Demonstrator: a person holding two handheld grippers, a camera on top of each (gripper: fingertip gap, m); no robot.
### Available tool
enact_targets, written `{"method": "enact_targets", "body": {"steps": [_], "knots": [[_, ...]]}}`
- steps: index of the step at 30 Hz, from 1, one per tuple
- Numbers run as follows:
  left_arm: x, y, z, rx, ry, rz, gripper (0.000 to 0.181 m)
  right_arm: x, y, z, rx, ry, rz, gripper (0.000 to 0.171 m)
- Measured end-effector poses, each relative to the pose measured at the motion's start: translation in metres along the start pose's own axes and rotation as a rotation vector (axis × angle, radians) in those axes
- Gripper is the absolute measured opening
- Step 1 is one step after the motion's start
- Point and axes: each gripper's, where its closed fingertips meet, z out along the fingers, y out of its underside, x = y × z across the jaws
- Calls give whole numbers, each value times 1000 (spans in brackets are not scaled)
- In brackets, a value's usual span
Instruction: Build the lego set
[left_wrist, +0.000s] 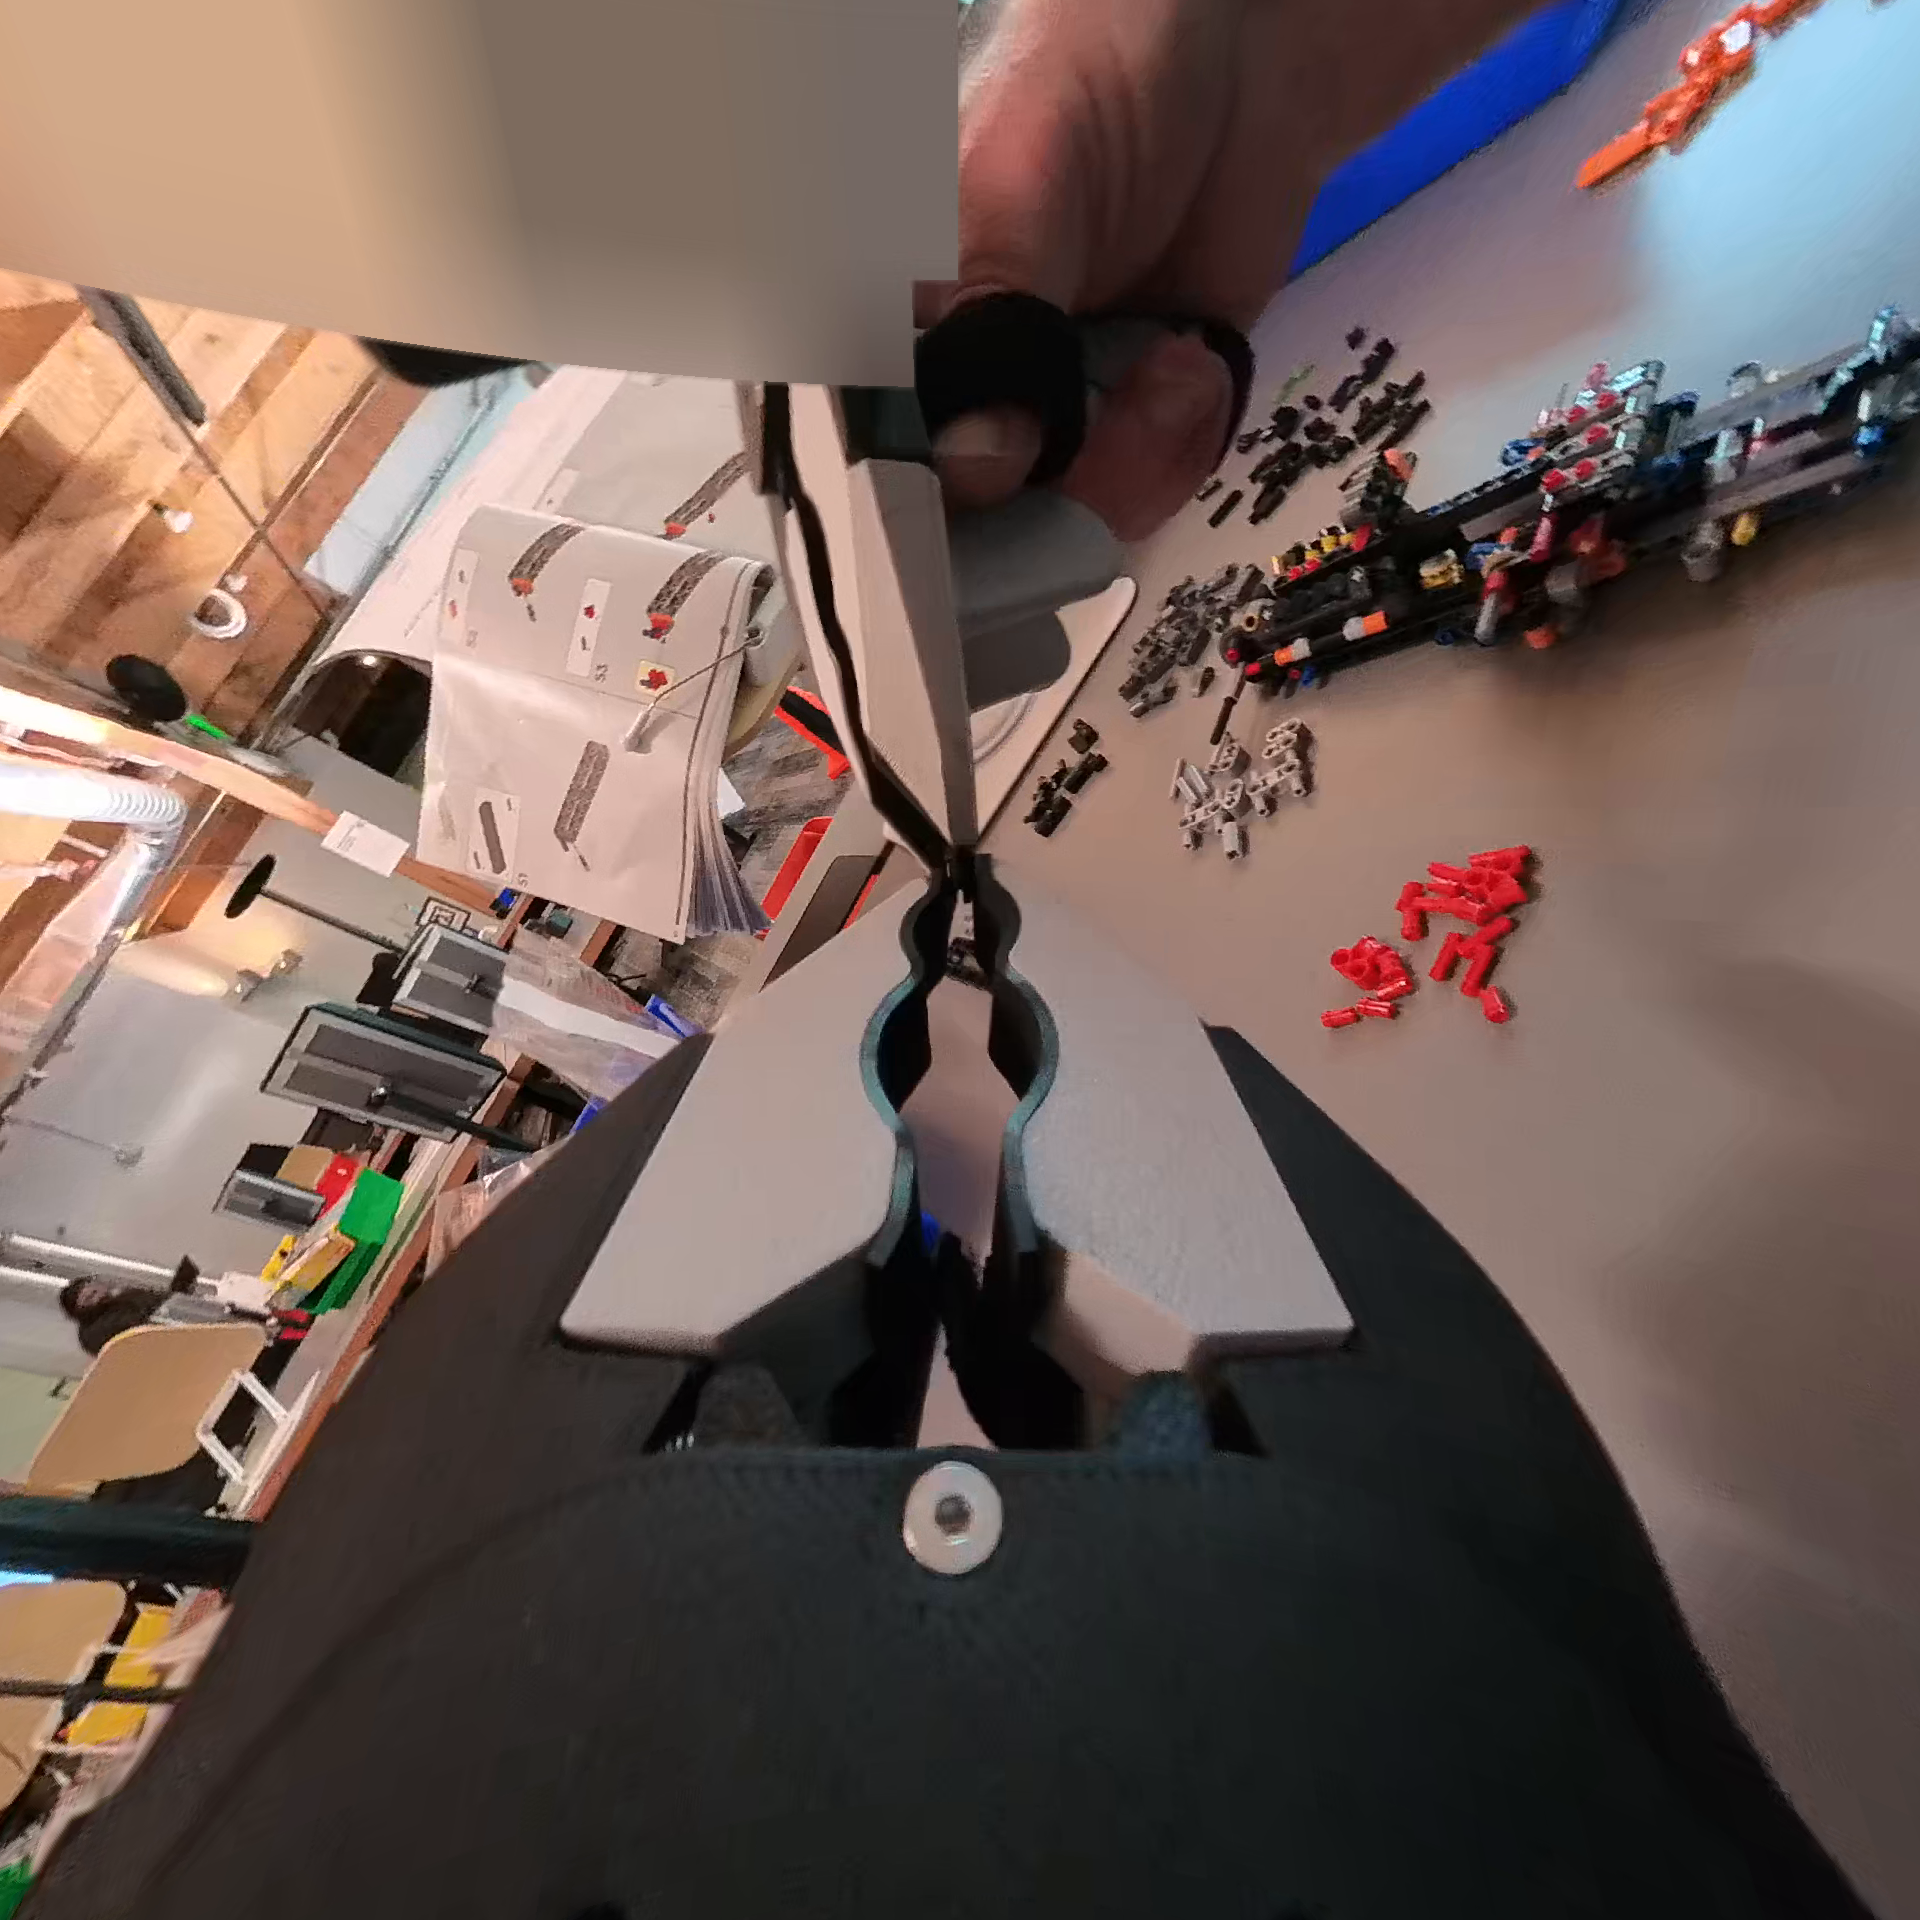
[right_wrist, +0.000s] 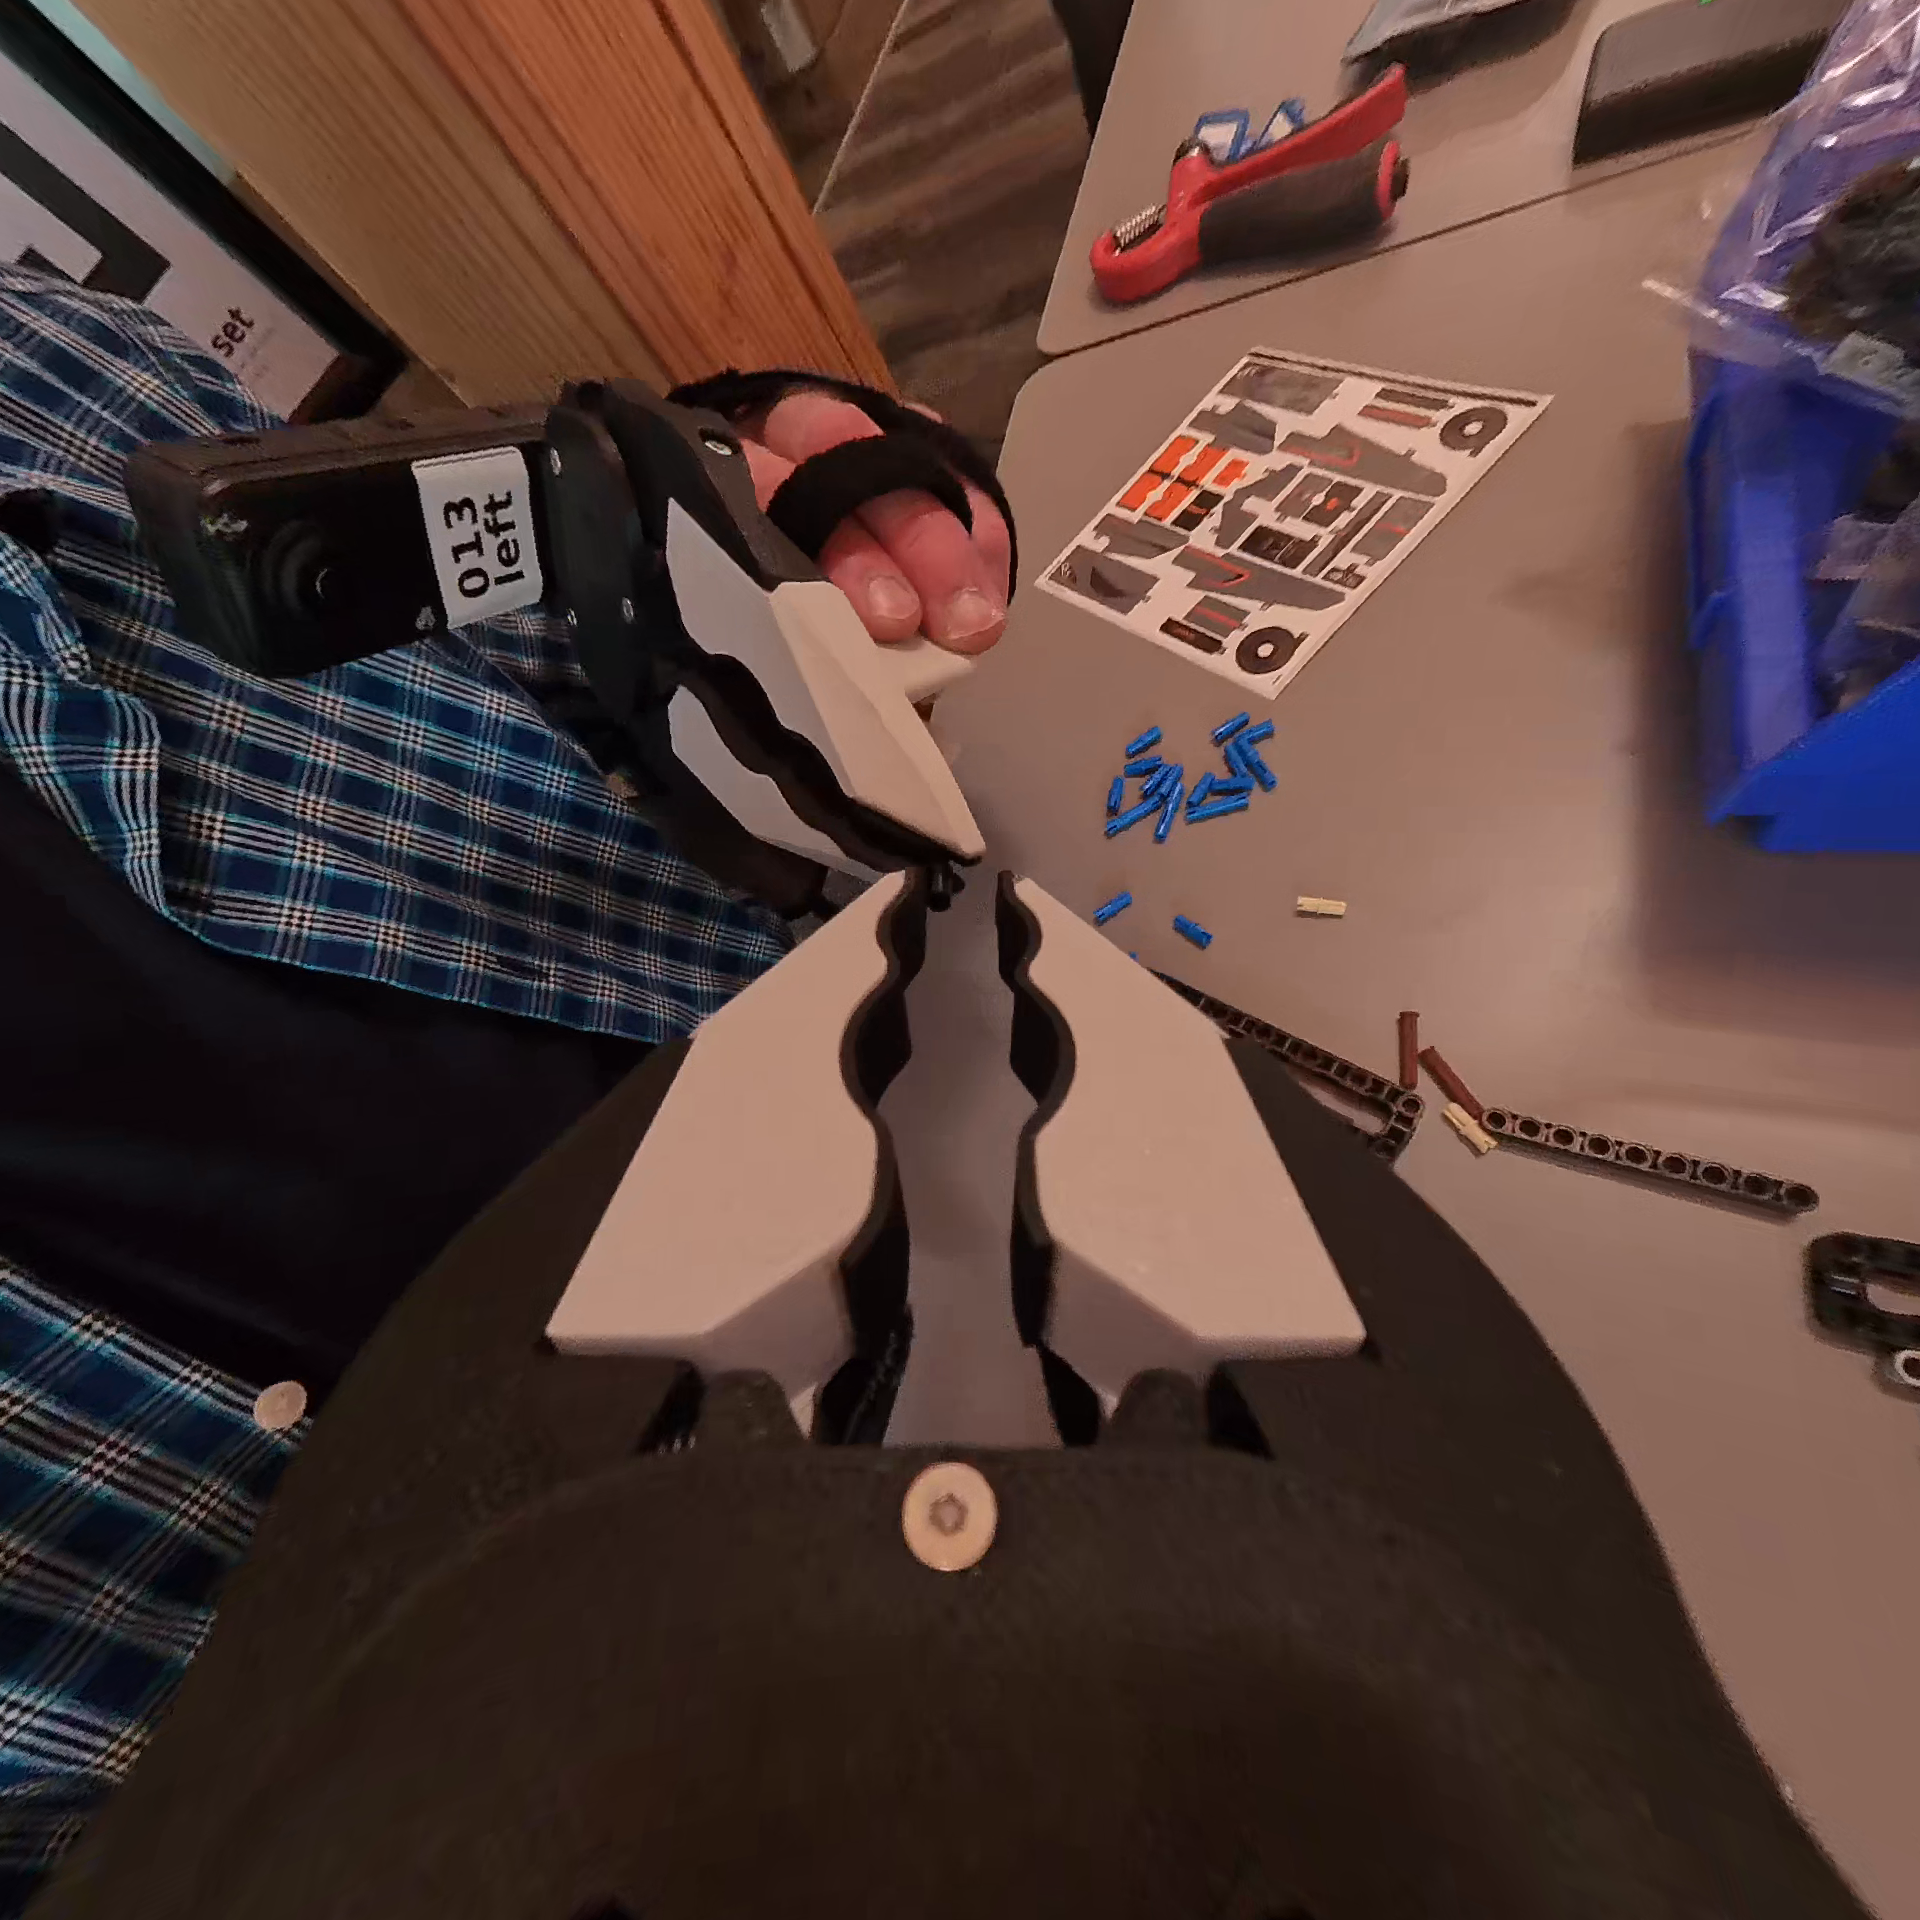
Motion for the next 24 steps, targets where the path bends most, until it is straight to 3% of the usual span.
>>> {"method": "enact_targets", "body": {"steps": [19,22,24], "knots": [[0,-4,2,31,-38,-97,2,-4,1,-2,32,29,-46,2],[3,15,-2,-49,11,-135,7,8,12,-1,-39,109,-88,2],[16,40,-9,-145,128,-204,19,15,24,2,-111,152,-128,2]]}}
